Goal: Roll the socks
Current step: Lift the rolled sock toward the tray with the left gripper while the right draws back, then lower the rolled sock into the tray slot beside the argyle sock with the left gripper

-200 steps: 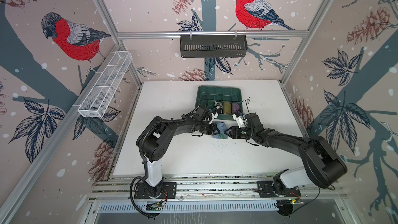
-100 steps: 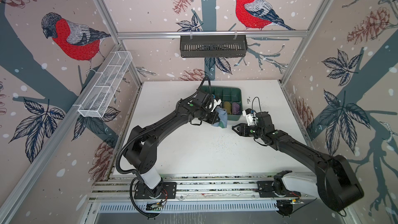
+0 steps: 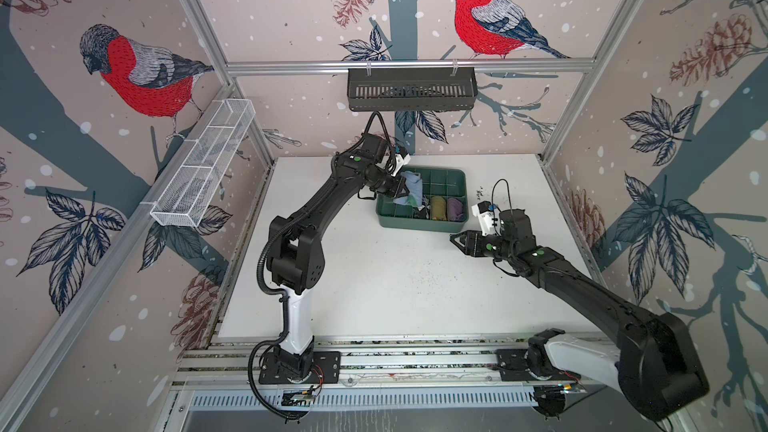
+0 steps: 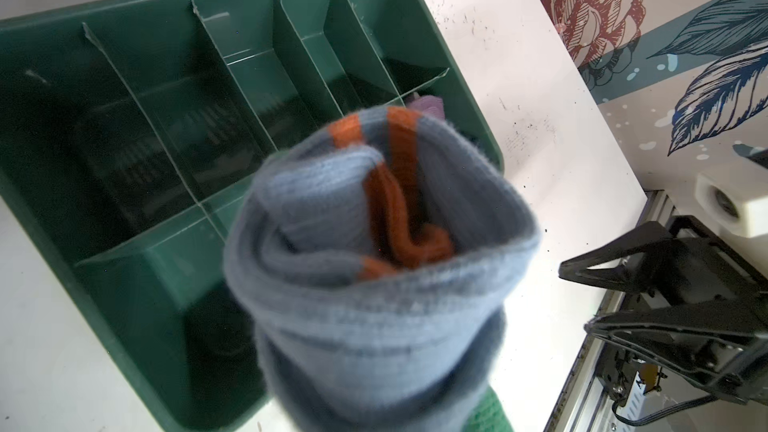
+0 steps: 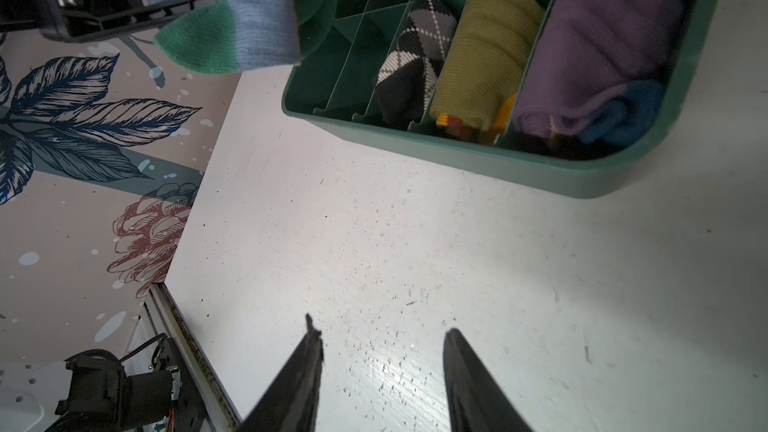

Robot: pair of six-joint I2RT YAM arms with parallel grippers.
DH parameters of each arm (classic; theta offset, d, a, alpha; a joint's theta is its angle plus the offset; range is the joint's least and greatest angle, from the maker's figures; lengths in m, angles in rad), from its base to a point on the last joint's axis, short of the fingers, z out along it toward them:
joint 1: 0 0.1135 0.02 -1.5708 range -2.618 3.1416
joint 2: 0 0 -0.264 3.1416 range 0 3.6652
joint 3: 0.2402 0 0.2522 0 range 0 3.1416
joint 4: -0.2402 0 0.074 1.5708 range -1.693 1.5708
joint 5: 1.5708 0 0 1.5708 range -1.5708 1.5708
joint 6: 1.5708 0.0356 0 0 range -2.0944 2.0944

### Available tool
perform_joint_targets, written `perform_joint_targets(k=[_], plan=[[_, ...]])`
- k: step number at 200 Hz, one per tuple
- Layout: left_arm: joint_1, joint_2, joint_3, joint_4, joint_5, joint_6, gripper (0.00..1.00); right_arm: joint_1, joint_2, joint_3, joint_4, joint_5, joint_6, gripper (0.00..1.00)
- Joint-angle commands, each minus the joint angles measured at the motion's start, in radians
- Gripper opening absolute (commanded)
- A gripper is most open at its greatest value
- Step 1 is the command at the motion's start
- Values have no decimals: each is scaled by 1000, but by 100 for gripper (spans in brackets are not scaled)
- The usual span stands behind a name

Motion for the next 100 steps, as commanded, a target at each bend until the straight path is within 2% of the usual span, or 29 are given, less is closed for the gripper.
perform_joint_targets(k=[1,47,100], plan=[[20,68,88,-136,58,73,0,-7,-5,6,-6,9,-14,49],[41,202,247,-249,72,107,0,-25,-5,9,-12,5,-23,49],[49,291,290,-283,98,116,0,-45,-5,2,-13,-6,-31,48]])
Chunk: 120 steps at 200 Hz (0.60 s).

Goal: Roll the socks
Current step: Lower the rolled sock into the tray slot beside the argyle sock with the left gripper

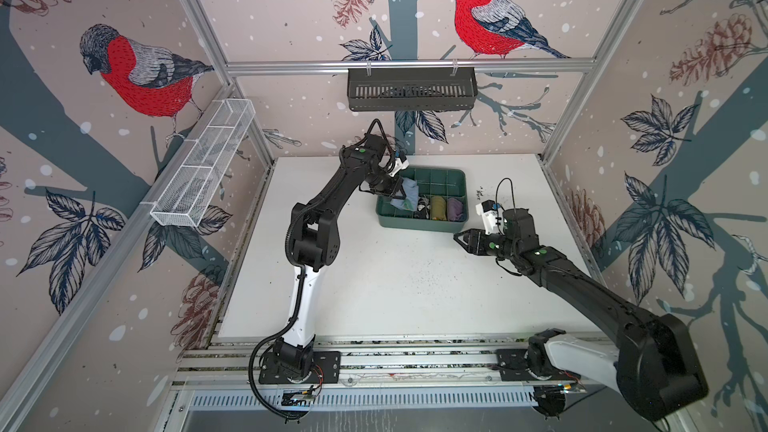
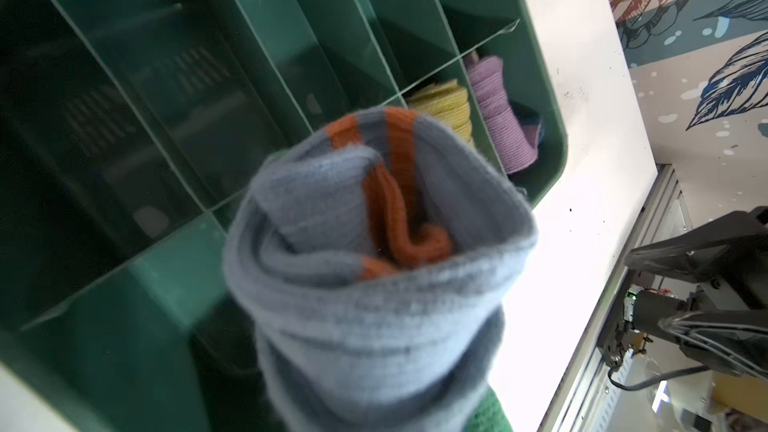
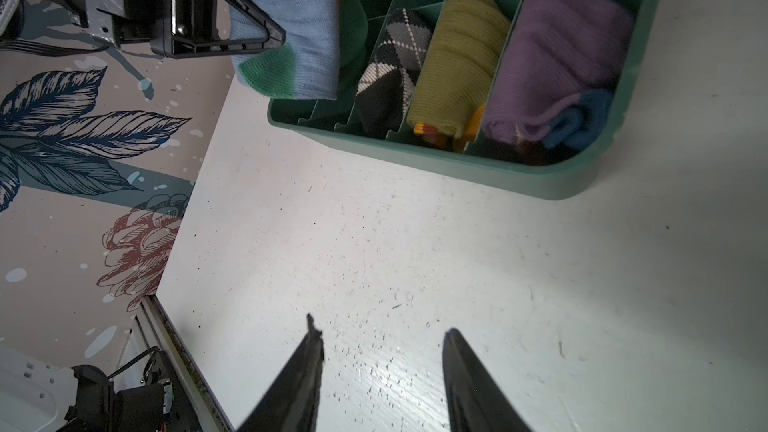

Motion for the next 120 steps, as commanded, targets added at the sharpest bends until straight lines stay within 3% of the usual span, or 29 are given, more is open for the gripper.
perform_joint_targets(k=[1,53,120], plan=[[4,21,14,-58,28,28,0,-7,-5,0,-5,-8,-23,48],[6,71,63,-67,-13,8,0,-19,2,-9,7,-18,-18,48],[-4,140,142,-147,-153,-11,0,-24,5,-18,14,-19,-17,48]])
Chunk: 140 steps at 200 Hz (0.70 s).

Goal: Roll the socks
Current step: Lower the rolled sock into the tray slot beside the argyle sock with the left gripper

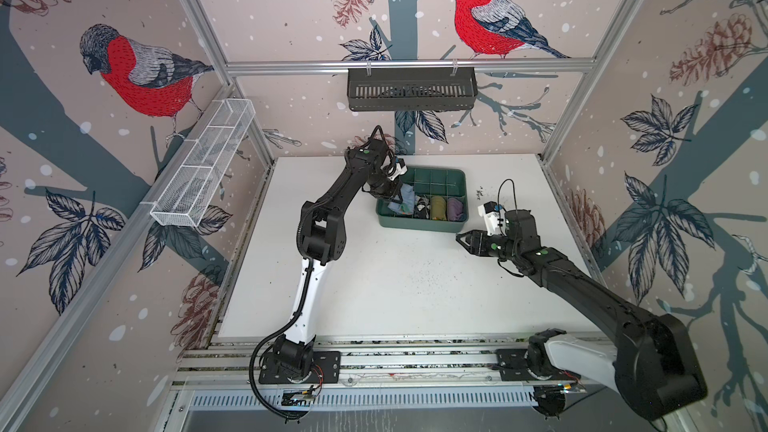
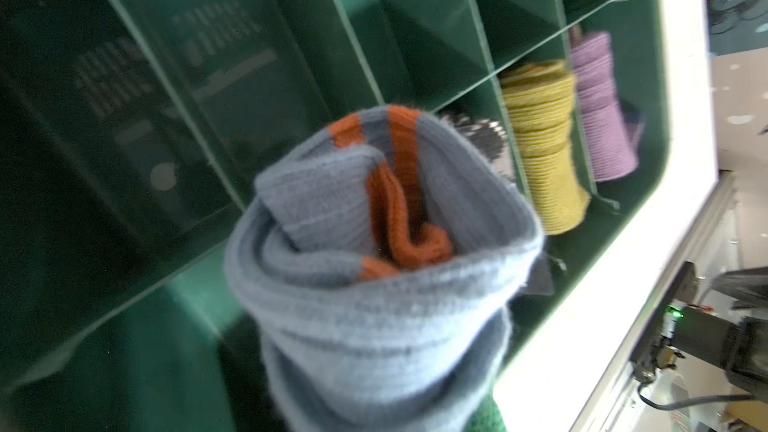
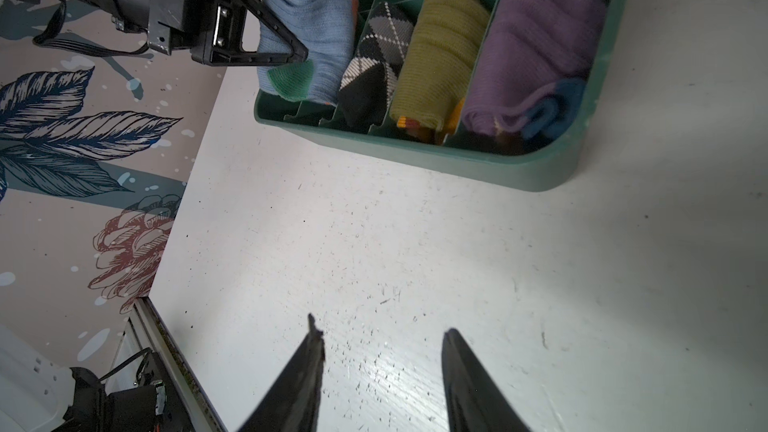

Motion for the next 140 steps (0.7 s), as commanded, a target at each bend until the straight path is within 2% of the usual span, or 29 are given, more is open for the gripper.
perform_joint_targets(k=[1,76,140], plan=[[-4,8,6,-59,-61,-5,0,0,4,0,17,-8,-3,48],[-122,40,55,-101,-274,-58,0,-1,17,-8,30,-14,2,48],[-151,86,86,-96,-382,-132,0,-4,10,-23,42,-18,4,47]])
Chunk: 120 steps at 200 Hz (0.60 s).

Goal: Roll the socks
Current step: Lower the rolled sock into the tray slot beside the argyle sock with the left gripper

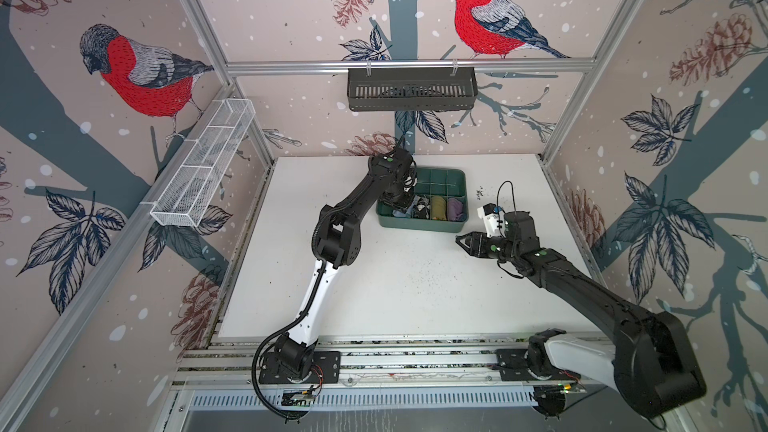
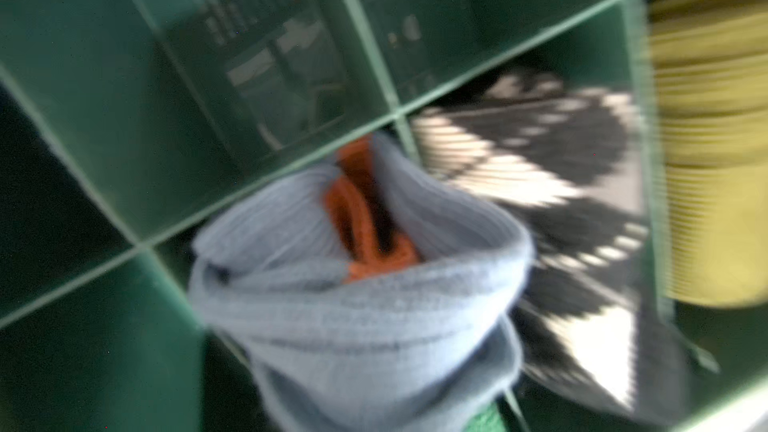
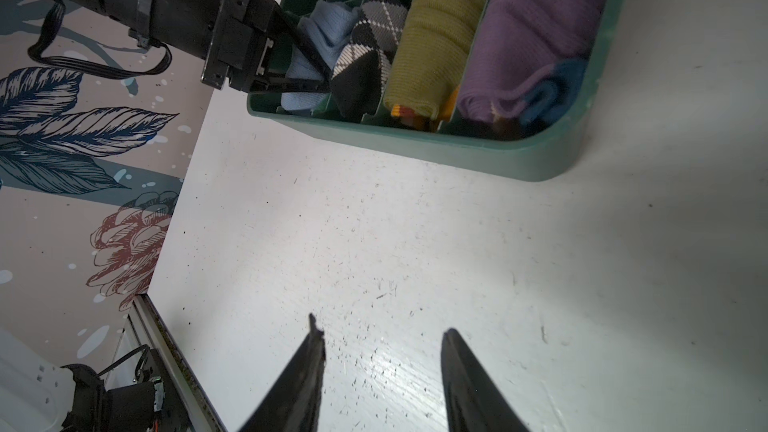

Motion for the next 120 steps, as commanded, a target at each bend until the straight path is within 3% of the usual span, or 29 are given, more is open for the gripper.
perform_joint_targets(k=[1,87,120], plan=[[-10,10,7,-29,-65,-33,0,-2,1,-4,29,-13,4,47],[-13,28,-6,143,-38,-152,0,-3,15,-18,47,-22,10,47],[-13,53,-7,142,-84,-181,0,-4,15,-20,50,-24,9,47]])
